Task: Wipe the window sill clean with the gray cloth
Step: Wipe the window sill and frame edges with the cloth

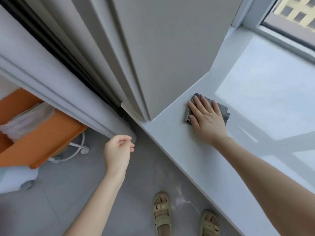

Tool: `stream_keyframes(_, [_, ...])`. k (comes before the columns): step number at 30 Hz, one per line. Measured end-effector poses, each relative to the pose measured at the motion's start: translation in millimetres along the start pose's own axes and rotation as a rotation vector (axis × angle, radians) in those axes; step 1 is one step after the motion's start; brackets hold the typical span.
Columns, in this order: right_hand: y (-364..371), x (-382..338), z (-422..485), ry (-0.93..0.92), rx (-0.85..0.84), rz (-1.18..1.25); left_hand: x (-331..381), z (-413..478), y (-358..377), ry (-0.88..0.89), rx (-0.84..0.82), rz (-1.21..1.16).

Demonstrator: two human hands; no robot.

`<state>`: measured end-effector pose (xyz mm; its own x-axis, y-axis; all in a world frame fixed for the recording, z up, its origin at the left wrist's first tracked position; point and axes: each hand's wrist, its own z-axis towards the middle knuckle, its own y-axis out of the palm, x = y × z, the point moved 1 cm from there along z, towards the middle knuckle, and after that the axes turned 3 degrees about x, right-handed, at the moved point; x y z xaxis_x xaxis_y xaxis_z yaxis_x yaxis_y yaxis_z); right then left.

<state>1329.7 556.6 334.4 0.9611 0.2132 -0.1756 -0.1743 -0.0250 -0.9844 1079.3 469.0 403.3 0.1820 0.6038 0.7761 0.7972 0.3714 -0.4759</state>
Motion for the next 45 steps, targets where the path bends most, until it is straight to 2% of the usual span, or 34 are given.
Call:
stream_keyframes(1, [-1, -15, -11, -0.021, -0.023, -0.008, -1, -2, -2, -0.007, 0.017, -0.019])
stream_keyframes(2, [0, -30, -31, -0.125, -0.057, -0.013, -2, -5, -4, -0.009, 0.030, -0.036])
stream_keyframes(4, [0, -39, -87, -0.448, -0.135, -0.030, -4, -12, -4, 0.005, 0.030, -0.058])
stream_keyframes(6, [-13, -14, -119, -0.658, -0.239, -0.013, -6, -22, 1, 0.050, 0.003, -0.054])
stream_keyframes(7, [-18, 3, -117, -0.695, -0.251, -0.008, -7, -27, 4, 0.084, -0.015, -0.048])
stream_keyframes(8, [-20, 16, -105, -0.666, -0.233, -0.012, -7, -30, 7, 0.122, -0.033, -0.039])
stream_keyframes(9, [-20, 23, -85, -0.559, -0.203, -0.008, -7, -33, 11, 0.160, -0.051, -0.024])
stream_keyframes(12, [-14, 13, -7, 0.033, -0.035, 0.018, -6, -40, 20, 0.267, -0.068, 0.018])
stream_keyframes(13, [-9, -3, 9, 0.160, -0.021, 0.021, -5, -41, 23, 0.305, -0.056, 0.021])
stream_keyframes(14, [-3, -22, 16, 0.169, -0.012, 0.022, -3, -42, 26, 0.336, -0.038, 0.017])
stream_keyframes(15, [3, -40, 12, 0.071, -0.001, 0.027, 0, -44, 30, 0.359, -0.016, 0.005])
stream_keyframes(17, [11, -66, -17, -0.332, -0.016, 0.031, 4, -46, 38, 0.410, 0.043, -0.022])
stream_keyframes(20, [9, -49, -33, -0.847, -0.122, 0.015, 8, -48, 49, 0.540, 0.134, 0.036])
stream_keyframes(22, [5, -23, -3, -0.971, -0.130, 0.004, 11, -46, 56, 0.630, 0.154, 0.091])
stream_keyframes(23, [3, -8, 15, -0.913, -0.103, 0.017, 12, -43, 60, 0.646, 0.151, 0.111])
stream_keyframes(28, [-18, 103, 86, -0.252, 0.020, -0.023, 24, -27, 86, 0.684, 0.120, 0.156])
stream_keyframes(30, [-20, 116, 94, 0.007, 0.064, -0.022, 30, -23, 99, 0.735, 0.071, 0.178])
stream_keyframes(32, [-15, 93, 77, 0.161, 0.078, 0.020, 34, -21, 111, 0.769, 0.034, 0.193])
stream_keyframes(33, [-11, 78, 54, 0.144, 0.082, 0.028, 36, -21, 118, 0.768, 0.027, 0.193])
stream_keyframes(34, [-10, 62, 21, 0.048, 0.070, 0.039, 38, -20, 125, 0.767, 0.030, 0.191])
stream_keyframes(36, [-13, 43, -66, -0.285, -0.034, 0.009, 40, -19, 141, 0.785, 0.035, 0.201])
stream_keyframes(38, [-23, 66, -126, -0.560, -0.178, -0.028, 41, -19, 157, 0.829, 0.019, 0.240])
stream_keyframes(40, [-36, 120, -125, -0.655, -0.228, -0.017, 43, -21, 169, 0.891, -0.005, 0.284])
stream_keyframes(42, [-42, 171, -92, -0.476, -0.174, -0.061, 48, -21, 178, 0.945, -0.038, 0.304])
stream_keyframes(45, [-47, 212, -30, 0.095, -0.003, -0.069, 57, -15, 191, 1.009, -0.086, 0.347])
